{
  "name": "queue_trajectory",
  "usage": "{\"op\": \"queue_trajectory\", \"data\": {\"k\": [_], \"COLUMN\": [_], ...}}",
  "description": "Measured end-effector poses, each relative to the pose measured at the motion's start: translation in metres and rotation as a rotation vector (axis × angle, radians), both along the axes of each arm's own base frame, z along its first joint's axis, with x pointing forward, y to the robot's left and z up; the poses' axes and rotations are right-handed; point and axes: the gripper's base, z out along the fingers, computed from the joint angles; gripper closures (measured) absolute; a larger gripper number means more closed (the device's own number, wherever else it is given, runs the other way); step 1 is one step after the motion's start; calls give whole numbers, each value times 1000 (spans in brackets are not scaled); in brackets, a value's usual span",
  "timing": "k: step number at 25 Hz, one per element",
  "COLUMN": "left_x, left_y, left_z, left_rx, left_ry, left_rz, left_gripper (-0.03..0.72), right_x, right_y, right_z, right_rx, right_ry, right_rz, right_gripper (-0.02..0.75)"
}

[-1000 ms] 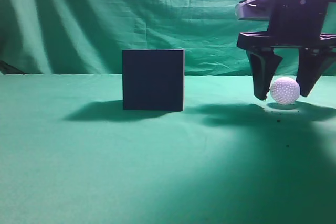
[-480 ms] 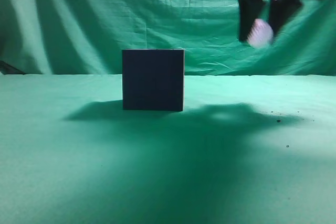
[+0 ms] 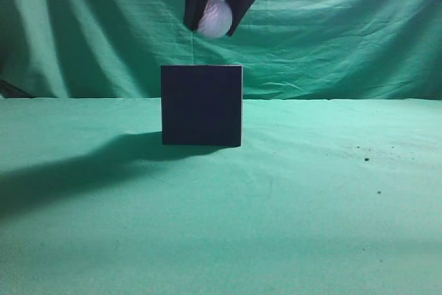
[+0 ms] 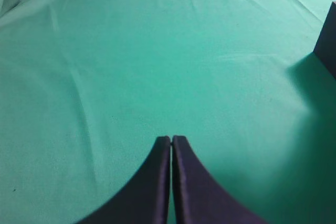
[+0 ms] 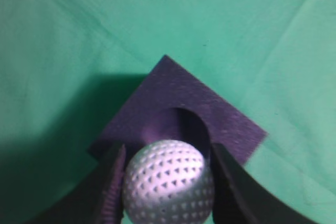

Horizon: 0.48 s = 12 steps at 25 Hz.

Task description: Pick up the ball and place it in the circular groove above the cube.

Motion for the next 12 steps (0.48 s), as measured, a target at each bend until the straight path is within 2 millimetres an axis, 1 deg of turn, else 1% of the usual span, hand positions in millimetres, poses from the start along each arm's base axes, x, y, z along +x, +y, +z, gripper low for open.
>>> {"op": "queue_trajectory", "data": {"k": [2, 5, 9, 11, 12], "left_x": [0, 0, 0, 0, 0], "left_y": [0, 0, 0, 0, 0], "left_z": [0, 0, 0, 0, 0], "left_rx": [0, 0, 0, 0, 0], "left_ry": [0, 0, 0, 0, 0], "left_rz": [0, 0, 0, 0, 0], "left_gripper": [688, 688, 688, 688, 688], "right_x": [0, 5, 8, 8, 8], "right_y": [8, 10, 11, 11, 11], "right_z": [-12, -22, -31, -31, -31], "right_rx": [-11, -29, -51, -51, -52], "right_ry": [10, 7, 7, 2, 0], "right_rz": [17, 22, 28, 29, 31], "right_gripper": [426, 426, 426, 426, 346]}}
